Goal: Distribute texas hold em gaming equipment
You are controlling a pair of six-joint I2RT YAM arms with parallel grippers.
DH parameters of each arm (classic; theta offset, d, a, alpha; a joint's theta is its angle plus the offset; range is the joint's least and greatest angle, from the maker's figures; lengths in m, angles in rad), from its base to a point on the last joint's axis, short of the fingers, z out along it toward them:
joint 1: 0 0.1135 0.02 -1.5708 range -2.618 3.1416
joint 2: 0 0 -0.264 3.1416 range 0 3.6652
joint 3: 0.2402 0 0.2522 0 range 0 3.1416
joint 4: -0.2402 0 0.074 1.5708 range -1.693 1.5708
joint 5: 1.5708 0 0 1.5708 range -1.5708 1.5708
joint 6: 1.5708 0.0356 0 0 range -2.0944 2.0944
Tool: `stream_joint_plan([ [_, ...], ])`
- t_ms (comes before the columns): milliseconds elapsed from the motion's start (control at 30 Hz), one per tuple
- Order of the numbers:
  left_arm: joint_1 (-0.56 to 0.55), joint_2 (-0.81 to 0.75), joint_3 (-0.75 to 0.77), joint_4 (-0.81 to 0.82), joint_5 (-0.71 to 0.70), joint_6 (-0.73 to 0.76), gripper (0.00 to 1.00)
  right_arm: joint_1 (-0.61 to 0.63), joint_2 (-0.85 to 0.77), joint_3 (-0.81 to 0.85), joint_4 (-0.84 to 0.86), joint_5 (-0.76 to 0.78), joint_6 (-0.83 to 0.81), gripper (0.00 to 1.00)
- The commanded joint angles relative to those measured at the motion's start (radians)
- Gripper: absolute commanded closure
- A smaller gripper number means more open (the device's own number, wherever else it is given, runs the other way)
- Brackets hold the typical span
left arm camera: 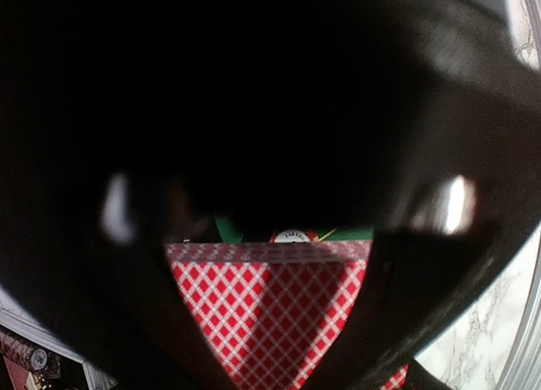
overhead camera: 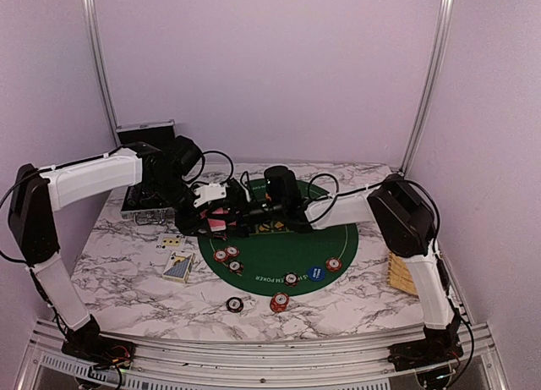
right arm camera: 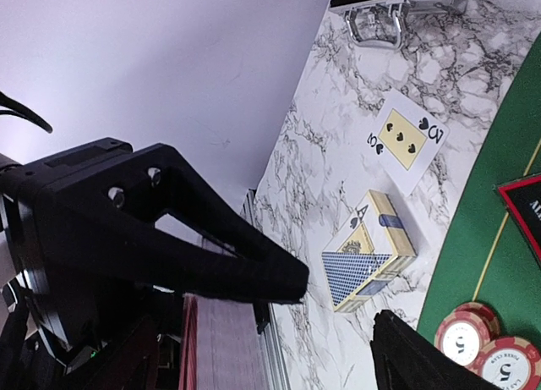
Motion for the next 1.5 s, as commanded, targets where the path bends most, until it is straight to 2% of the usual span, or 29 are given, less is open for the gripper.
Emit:
stream_joint_plan([
  [0, -0.011, 0.01, 0.042, 0.001, 0.022, -0.012, 1.0, 0.013, 0.033, 0.072, 0.011, -0.006, 0.018, 0.15],
  [100, -0.015, 0.009, 0.044, 0.002, 0.021, -0.01, 1.0, 0.012, 0.049, 0.097, -0.02, -0.005, 0.015, 0.15],
  [333, -0.017, -0.008, 0.034, 0.001, 0.017, 0.001, 1.0, -0.008, 0.039, 0.144, -0.219, 0.019, -0.088, 0.16],
  [533, -0.017, -0.018, 0.035, 0.001, 0.018, 0.004, 1.0, -0.024, 0.01, 0.115, -0.296, 0.029, -0.14, 0.23],
  [667, -0.017, -0.021, 0.031, 0.001, 0.013, 0.006, 1.0, -0.03, -0.01, 0.092, -0.3, 0.03, -0.146, 0.31],
  [900, -0.017, -0.021, 0.011, 0.002, -0.01, 0.016, 1.0, -0.041, -0.063, 0.061, -0.319, 0.031, -0.17, 0.37],
  [1367, -0.013, -0.006, 0.003, 0.018, -0.021, 0.011, 1.0, -0.042, -0.132, 0.027, -0.332, 0.027, -0.183, 0.39],
  [1467, -0.012, -0.005, 0.002, 0.019, -0.026, 0.013, 1.0, -0.045, -0.148, 0.022, -0.341, 0.032, -0.192, 0.47],
])
